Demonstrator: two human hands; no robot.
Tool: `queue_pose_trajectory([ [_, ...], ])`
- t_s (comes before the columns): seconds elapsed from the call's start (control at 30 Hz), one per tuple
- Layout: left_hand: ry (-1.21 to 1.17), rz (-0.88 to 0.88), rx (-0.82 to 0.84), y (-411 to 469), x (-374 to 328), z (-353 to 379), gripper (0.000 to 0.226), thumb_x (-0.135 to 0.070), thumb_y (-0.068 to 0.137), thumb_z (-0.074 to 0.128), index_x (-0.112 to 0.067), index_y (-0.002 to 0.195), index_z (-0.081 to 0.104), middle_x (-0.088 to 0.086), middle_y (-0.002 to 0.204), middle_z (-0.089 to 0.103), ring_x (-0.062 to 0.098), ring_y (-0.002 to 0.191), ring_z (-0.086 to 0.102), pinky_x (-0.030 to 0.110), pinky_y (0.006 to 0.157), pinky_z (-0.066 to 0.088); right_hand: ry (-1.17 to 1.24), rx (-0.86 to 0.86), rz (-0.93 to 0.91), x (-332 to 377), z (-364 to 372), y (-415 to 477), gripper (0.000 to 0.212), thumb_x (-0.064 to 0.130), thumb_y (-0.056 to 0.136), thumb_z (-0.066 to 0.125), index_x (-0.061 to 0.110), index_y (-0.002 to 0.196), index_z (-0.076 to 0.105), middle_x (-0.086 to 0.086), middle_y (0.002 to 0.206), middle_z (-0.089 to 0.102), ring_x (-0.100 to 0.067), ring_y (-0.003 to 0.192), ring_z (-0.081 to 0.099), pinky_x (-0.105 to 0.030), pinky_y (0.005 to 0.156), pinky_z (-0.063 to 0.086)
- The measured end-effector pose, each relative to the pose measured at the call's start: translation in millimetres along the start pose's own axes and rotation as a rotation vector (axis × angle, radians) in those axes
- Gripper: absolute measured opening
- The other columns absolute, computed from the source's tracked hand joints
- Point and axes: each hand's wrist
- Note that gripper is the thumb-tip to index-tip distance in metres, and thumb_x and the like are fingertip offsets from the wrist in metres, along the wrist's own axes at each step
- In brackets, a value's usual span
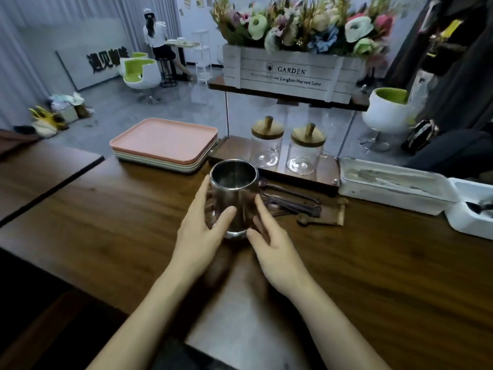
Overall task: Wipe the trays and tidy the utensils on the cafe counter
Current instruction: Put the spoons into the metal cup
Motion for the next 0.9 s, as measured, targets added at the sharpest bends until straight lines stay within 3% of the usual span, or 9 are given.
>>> queue_pose_trajectory([
  [0.13,0.093,-0.05,-0.021,-46,-14,19,0.088,-0.07,0.076,0.062,-0.056,0.154,0.023,-0.018,0.14,0.055,-0.002,0.121,0.058,0.046,0.109,0.047,0.01,-0.003,0.025,-16,-19,-46,0.069,0.007,0.101,0.054,0.047,0.151,0.029,0.051,0.115,0.052,0.019,0.105,0.057,-0.008,0.097,0.036],
  [0.3,0.168,-0.102,-0.033,-72,-22,31,0.087,-0.078,0.072,0.058,-0.064,0.15,0.02,-0.021,0.135,0.055,-0.004,0.108,0.062,0.042,0.104,0.049,0.038,-0.01,0.049,-32,-31,-74,0.069,0.007,0.099,0.056,0.053,0.145,0.033,0.041,0.124,0.054,0.018,0.112,0.055,-0.013,0.103,0.035],
  [0.43,0.226,-0.121,0.005,-73,-23,33,0.085,-0.08,0.078,0.061,-0.062,0.15,0.02,-0.019,0.136,0.057,-0.014,0.099,0.057,0.035,0.098,0.047,0.094,-0.028,0.055,-43,-29,-76,0.067,0.018,0.093,0.058,0.059,0.14,0.034,0.029,0.141,0.05,0.01,0.135,0.041,-0.014,0.108,0.034],
  [0.57,0.238,-0.126,-0.002,-63,-20,25,0.083,-0.08,0.077,0.061,-0.058,0.149,0.027,-0.019,0.139,0.057,-0.007,0.099,0.061,0.032,0.095,0.045,0.123,0.007,0.06,-50,-17,-71,0.068,0.01,0.097,0.057,0.055,0.143,0.034,0.026,0.143,0.049,0.007,0.138,0.04,-0.011,0.105,0.036],
  [0.67,0.186,-0.129,-0.039,-52,-14,16,0.087,-0.084,0.065,0.061,-0.058,0.143,0.032,-0.025,0.14,0.053,-0.003,0.112,0.062,0.03,0.095,0.046,0.13,-0.021,0.037,-47,-15,-57,0.057,0.003,0.098,0.056,0.04,0.141,0.047,0.017,0.141,0.056,0.002,0.132,0.05,-0.017,0.104,0.043],
  [0.73,0.133,-0.123,-0.041,-41,-8,11,0.098,-0.083,0.06,0.067,-0.054,0.146,0.03,-0.024,0.146,0.049,-0.002,0.125,0.056,0.032,0.105,0.045,0.055,-0.121,0.028,-49,-23,-36,0.042,0.007,0.099,0.057,0.034,0.131,0.06,0.014,0.128,0.067,-0.001,0.12,0.061,-0.031,0.105,0.05],
  [0.8,0.09,-0.112,0.024,-30,-4,8,0.11,-0.084,0.057,0.073,-0.054,0.151,0.025,-0.024,0.151,0.045,-0.001,0.133,0.049,0.035,0.112,0.042,-0.09,-0.235,0.044,-51,-35,-8,0.026,0.025,0.096,0.06,0.038,0.117,0.07,0.014,0.108,0.075,-0.005,0.104,0.069,-0.043,0.098,0.055],
  [0.83,0.071,-0.104,0.063,-25,-2,8,0.112,-0.084,0.057,0.074,-0.055,0.152,0.024,-0.024,0.151,0.046,-0.001,0.135,0.048,0.036,0.113,0.042,-0.168,-0.276,0.06,-50,-40,7,0.023,0.031,0.095,0.06,0.038,0.112,0.073,0.013,0.102,0.076,-0.009,0.098,0.07,-0.044,0.096,0.055],
  [0.9,0.044,-0.091,0.1,-19,3,8,0.108,-0.08,0.06,0.075,-0.05,0.153,0.03,-0.026,0.148,0.048,-0.004,0.133,0.049,0.035,0.113,0.044,-0.394,-0.323,0.083,-46,-50,36,0.023,0.033,0.095,0.062,0.032,0.114,0.076,0.009,0.107,0.076,-0.014,0.104,0.068,-0.033,0.098,0.051],
])
Point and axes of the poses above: each hand's wrist, its own y-axis towards the middle knuckle, its own z-axis out of the palm, x = y × z
